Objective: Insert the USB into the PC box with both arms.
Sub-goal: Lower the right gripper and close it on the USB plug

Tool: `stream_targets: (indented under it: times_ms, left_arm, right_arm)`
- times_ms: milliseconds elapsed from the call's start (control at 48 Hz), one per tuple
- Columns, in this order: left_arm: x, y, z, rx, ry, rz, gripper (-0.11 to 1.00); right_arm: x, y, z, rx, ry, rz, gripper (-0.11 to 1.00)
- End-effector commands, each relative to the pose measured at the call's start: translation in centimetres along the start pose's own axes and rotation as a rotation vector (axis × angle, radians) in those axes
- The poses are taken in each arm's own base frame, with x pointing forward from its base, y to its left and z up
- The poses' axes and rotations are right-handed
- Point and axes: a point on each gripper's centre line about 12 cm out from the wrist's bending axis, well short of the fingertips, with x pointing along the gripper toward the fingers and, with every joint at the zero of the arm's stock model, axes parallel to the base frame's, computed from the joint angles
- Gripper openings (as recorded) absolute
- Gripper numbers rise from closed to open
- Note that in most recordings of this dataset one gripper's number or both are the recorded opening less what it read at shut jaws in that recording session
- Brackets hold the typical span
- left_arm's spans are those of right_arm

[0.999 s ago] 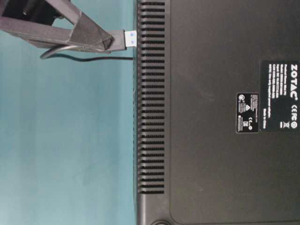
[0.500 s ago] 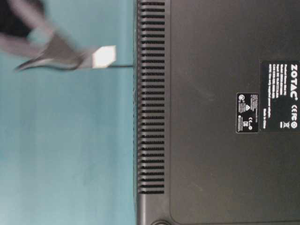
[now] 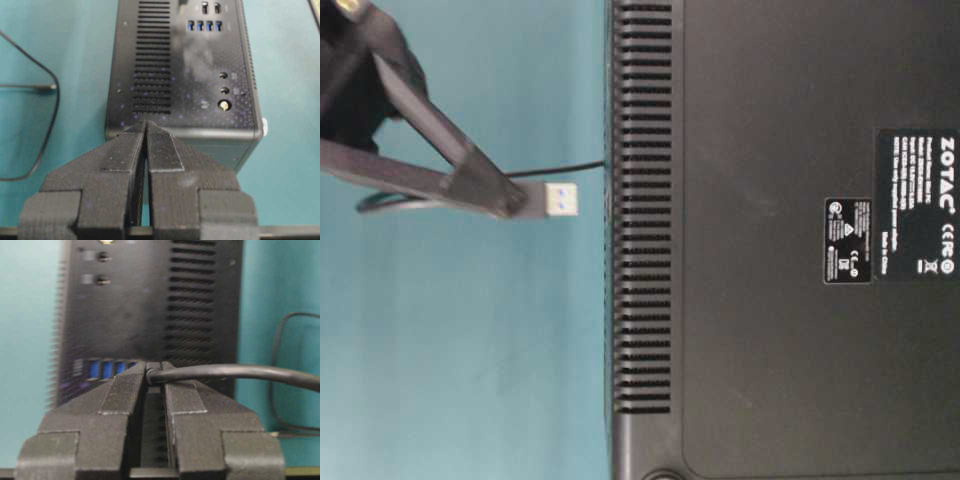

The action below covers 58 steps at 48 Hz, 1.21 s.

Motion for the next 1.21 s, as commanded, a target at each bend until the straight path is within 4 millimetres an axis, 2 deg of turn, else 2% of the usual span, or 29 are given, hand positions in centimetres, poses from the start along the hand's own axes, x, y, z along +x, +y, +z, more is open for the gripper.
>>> stream_targets:
  times_ms: [0,416,604,1187]
  left_arm:
    - [-0.1,0.0,0.6,0.003,-0.021,0.001,0.00]
    - [-0.1,0.0,0.4,0.000,-0.018,0.000,0.00]
    - [-0.1,0.0,0.4,0.002,-0.020,-0.001,0.00]
    - [-0.1,-0.1,0.4,-0.002,-0.026,-0.002,0.00]
  right_arm:
    - [-0.9,-0.1,0.7,0.008,-0.041,-0.005,0.09]
    - [0.2,0.5,0.4,-0.003,-0.024,0.002,0.09]
    - [0.7,0.8,-0.3,-0.010,-0.005,0.005,0.09]
    - [0.8,1.5,-0.8,-0.023,0.021,0.011,0.09]
